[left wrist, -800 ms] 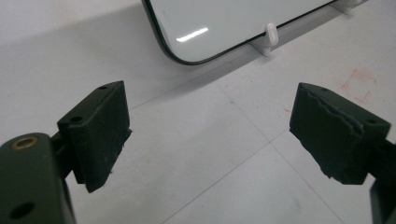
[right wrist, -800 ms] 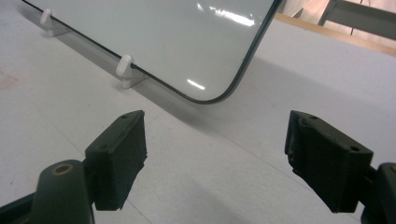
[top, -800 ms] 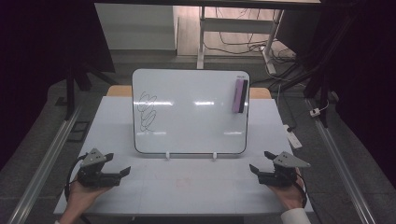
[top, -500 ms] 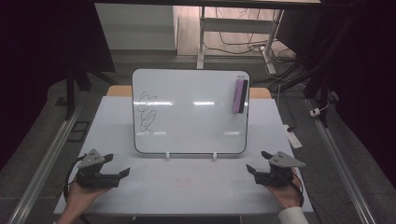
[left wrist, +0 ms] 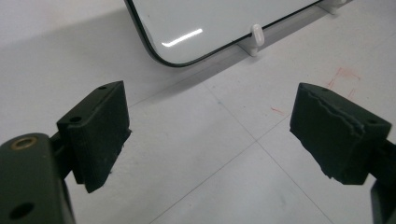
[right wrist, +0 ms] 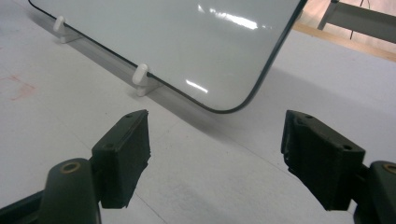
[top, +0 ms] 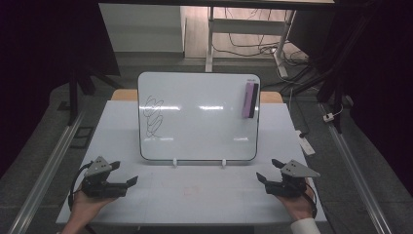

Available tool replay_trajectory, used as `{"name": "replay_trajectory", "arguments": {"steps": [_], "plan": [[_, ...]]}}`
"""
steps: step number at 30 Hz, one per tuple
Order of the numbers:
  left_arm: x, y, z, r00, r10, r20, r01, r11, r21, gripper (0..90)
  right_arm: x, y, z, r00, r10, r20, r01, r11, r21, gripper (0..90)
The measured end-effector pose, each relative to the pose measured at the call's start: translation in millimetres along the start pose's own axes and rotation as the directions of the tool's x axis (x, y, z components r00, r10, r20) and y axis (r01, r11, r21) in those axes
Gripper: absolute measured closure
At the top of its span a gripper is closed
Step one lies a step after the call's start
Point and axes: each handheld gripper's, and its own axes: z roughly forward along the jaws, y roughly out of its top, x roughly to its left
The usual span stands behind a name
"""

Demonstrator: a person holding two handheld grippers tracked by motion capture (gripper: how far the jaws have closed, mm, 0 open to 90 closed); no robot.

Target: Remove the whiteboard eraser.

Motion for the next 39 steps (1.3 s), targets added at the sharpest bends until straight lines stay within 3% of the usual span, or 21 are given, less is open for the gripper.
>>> {"name": "replay_trajectory", "arguments": {"steps": [8,15,20,32,39], "plan": [[0.2,0.0,0.7,0.9999,-0.013,0.010,0.013,0.9999,0.007,12.8,6.5,17.1,-5.5,1.0000,0.001,-0.007,-0.001,1.000,-0.031,25.5],[2.4,-0.2,0.9,0.9997,-0.024,0.008,0.024,0.9997,0.011,12.8,9.6,39.9,-8.1,0.9999,-0.008,0.010,0.009,0.998,-0.056,26.1],[2.4,1.7,1.0,0.9998,-0.019,0.010,0.019,0.9998,0.011,12.8,6.6,62.5,-4.3,0.9993,0.011,0.035,-0.008,0.997,-0.076,27.8],[2.3,2.3,3.2,0.9997,-0.015,0.017,0.015,0.9997,0.017,12.8,-4.9,117.9,24.6,0.9920,0.040,0.120,-0.028,0.994,-0.102,29.3],[1.7,1.6,4.9,0.9997,-0.013,0.019,0.013,0.9997,0.023,12.8,-15.4,135.1,51.3,0.9825,0.079,0.168,-0.065,0.994,-0.091,29.6]]}}
